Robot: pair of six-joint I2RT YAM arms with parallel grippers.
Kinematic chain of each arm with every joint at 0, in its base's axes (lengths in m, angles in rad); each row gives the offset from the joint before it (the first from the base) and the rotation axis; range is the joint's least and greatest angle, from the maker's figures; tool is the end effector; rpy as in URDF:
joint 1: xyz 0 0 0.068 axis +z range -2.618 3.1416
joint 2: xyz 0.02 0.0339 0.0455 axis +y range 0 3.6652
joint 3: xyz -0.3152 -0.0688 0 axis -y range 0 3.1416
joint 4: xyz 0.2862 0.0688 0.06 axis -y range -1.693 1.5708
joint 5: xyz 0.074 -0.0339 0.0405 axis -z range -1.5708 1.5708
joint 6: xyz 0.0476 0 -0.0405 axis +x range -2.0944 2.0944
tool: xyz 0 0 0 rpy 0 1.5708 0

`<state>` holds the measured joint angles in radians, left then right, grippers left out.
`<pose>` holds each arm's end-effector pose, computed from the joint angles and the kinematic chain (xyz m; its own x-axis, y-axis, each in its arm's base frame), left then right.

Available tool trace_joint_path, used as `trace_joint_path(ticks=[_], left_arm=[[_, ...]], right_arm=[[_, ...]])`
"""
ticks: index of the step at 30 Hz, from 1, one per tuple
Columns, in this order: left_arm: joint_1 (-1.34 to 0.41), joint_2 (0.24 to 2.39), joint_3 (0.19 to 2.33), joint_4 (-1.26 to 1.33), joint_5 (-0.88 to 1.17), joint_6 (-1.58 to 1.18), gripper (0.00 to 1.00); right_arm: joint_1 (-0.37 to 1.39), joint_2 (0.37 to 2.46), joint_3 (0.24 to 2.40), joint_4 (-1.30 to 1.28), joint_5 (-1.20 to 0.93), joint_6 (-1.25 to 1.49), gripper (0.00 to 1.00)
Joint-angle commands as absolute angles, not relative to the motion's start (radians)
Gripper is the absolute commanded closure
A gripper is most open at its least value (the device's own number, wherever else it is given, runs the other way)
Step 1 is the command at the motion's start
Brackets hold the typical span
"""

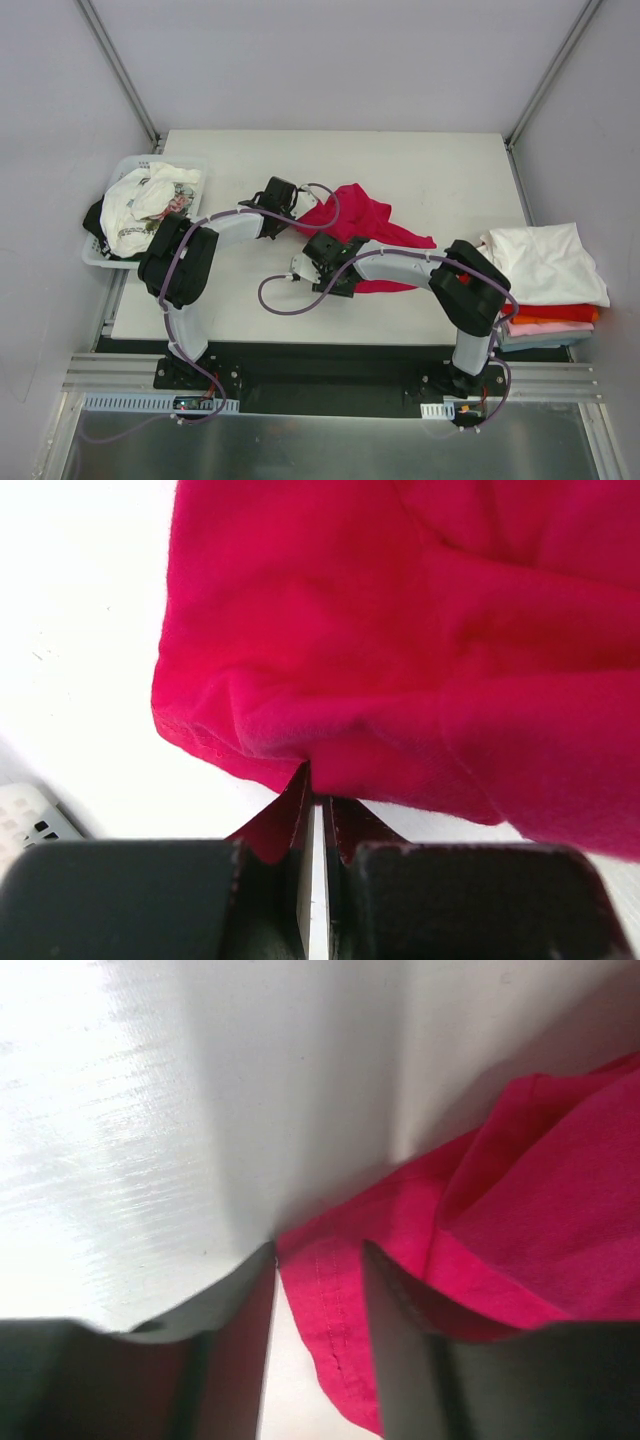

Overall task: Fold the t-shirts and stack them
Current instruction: Flatten out the tshirt

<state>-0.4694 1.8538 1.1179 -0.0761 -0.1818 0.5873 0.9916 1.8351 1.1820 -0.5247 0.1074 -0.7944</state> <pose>0.3995 -0.1930 0.1809 -0.3537 0.7905 -0.5001 0.6366 0.5951 0.4905 0.2301 0.3425 0.1794 0.2233 -0.9545 -0.1977 -0.9280 -0.1462 -0.3426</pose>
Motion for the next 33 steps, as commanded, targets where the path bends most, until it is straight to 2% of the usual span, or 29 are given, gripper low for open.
trace_joint_path(ticks=[1,2,3,4,5,20,27,33], left_arm=[[-0.460,1.822,1.135,-0.084,-0.160,0.587,1.00],[-0.462,1.821,1.135,-0.084,-0.163,0.588,1.00],[-0.462,1.821,1.135,-0.084,-0.163,0.588,1.00],[-0.460,1.819,1.135,-0.084,-0.164,0.586,1.00],[-0.460,1.819,1.134,-0.084,-0.164,0.586,1.00],[-0.460,1.721,1.120,-0.086,-0.199,0.580,1.00],[-0.462,1.501,1.094,-0.087,-0.224,0.569,1.00],[-0.460,1.322,1.078,-0.084,-0.258,0.627,1.00]], right_arm=[[0.989,1.850,1.207,-0.557,0.087,-0.784,0.67],[0.989,1.851,1.209,-0.561,0.089,-0.784,0.82],[0.988,1.855,1.209,-0.560,0.092,-0.782,0.91],[0.986,1.856,1.209,-0.560,0.095,-0.781,0.97],[0.989,1.856,1.209,-0.561,0.097,-0.781,0.99],[0.988,1.809,1.215,-0.586,0.179,-0.782,0.99],[0.968,1.573,1.223,-0.615,0.314,-0.778,0.99],[0.884,1.389,1.239,-0.607,0.414,-0.844,0.99]])
